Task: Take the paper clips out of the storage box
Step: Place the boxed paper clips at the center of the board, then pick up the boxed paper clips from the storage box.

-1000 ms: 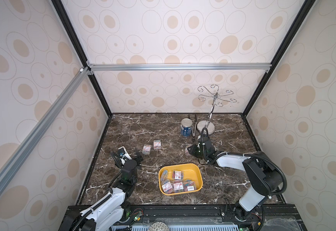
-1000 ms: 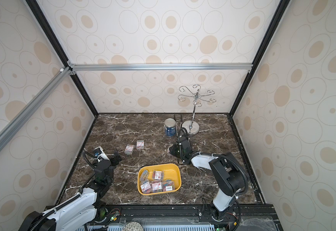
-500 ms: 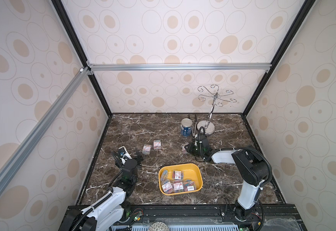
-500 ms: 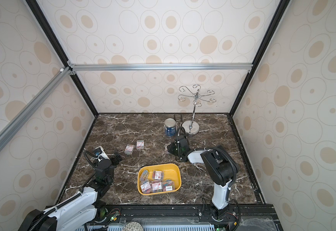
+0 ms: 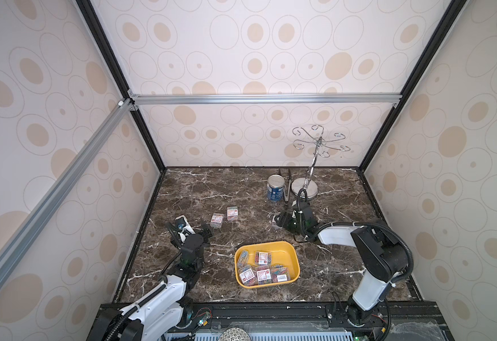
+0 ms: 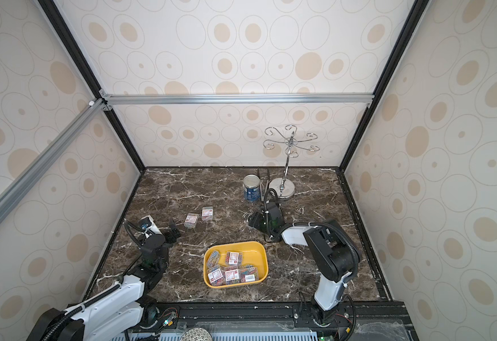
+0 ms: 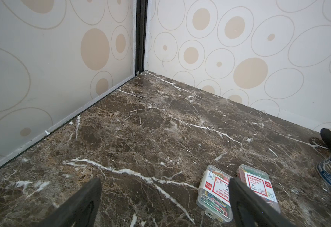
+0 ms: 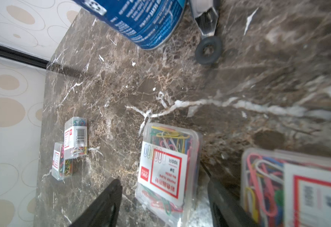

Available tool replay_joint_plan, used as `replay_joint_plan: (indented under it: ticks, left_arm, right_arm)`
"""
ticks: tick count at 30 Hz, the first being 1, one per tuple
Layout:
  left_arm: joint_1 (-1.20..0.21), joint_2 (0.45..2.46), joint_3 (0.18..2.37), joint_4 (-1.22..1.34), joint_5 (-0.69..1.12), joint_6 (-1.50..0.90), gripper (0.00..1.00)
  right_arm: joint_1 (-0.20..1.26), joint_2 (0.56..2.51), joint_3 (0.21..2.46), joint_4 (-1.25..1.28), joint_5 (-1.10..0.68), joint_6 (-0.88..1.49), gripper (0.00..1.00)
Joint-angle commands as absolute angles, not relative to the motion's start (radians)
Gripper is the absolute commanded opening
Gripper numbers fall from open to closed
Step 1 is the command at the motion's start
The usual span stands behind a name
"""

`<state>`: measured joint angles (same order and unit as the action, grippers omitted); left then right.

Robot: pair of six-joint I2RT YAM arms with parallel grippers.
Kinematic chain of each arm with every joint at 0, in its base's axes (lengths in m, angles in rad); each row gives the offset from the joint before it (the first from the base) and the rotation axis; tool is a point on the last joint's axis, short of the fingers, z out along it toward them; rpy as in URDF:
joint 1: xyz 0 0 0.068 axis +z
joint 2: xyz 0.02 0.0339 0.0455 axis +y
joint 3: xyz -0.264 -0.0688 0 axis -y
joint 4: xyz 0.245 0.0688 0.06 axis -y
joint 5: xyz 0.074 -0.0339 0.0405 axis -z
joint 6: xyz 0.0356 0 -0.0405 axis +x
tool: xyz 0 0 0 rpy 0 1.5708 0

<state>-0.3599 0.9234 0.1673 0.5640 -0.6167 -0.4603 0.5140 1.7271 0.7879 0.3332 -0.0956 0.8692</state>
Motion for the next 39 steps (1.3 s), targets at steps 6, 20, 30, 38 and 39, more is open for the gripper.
replay_joint_plan:
  ticks: [6,20,30,38,39]
  left_arm:
    - [-0.352,0.926,0.201,0.560,-0.643,-0.483,1.00]
    - [-0.353,0.924,0.199,0.561,-0.640,-0.483,1.00]
    - [-0.353,0.911,0.191,0.565,-0.632,-0.480,1.00]
    - [-0.352,0.905,0.184,0.579,-0.614,-0.468,1.00]
    - [-0.352,0.907,0.184,0.578,-0.613,-0.469,1.00]
  right_arm:
    - [0.524,1.526,0.741,0.238,-0.055,0.818,0.84]
    - [0.643,1.204,0.688,0.104,0.109,0.722,0.86]
    - [0.868,1.060,0.643,0.146,0.517,0.365,0.85]
    - [0.741,0.893,0.394,0.339,0.580,0.100,0.82]
    - [0.740,0.886,0.358,0.371,0.586,0.088,0.83]
